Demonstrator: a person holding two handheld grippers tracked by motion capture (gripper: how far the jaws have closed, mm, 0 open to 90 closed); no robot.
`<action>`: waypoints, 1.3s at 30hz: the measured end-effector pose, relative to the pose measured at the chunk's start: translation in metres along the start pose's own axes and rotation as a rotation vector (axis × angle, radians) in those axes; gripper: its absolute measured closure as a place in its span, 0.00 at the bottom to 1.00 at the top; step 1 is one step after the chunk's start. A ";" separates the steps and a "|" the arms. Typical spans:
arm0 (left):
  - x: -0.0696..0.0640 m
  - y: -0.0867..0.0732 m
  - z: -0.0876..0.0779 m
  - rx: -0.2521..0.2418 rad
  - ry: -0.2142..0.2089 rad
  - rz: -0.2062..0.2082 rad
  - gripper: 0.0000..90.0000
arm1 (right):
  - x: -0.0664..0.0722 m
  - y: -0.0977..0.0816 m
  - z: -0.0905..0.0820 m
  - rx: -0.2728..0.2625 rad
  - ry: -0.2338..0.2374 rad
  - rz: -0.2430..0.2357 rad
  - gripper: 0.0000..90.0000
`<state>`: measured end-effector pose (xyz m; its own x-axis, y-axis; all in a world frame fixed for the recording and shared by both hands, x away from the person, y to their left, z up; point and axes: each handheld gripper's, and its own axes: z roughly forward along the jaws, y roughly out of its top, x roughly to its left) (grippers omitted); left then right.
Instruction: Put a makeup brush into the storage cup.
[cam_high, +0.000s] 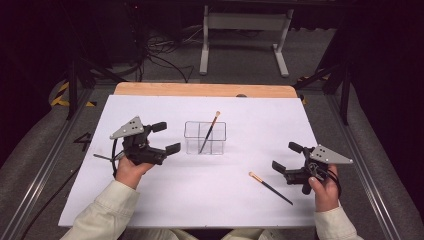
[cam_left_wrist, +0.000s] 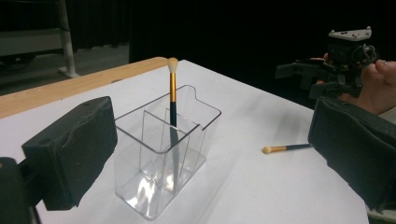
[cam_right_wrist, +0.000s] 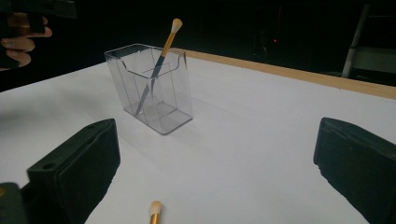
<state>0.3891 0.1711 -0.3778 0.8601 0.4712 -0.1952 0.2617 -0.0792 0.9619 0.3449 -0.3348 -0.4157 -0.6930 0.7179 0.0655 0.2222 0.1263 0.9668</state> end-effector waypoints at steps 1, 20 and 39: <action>0.000 -0.001 -0.003 -0.004 0.003 0.002 0.02 | 0.000 0.001 0.000 0.000 0.002 0.000 0.01; -0.004 -0.016 -0.039 -0.013 0.035 -0.005 0.02 | 0.000 0.010 -0.006 -0.015 -0.011 0.000 0.01; -0.003 -0.026 -0.054 -0.022 0.044 -0.039 0.02 | 0.003 0.022 -0.008 0.138 0.017 -0.082 0.01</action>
<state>0.3556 0.2193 -0.3921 0.8294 0.5115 -0.2248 0.2850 -0.0412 0.9576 0.3423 -0.3352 -0.3919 -0.7236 0.6902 -0.0070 0.2557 0.2774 0.9261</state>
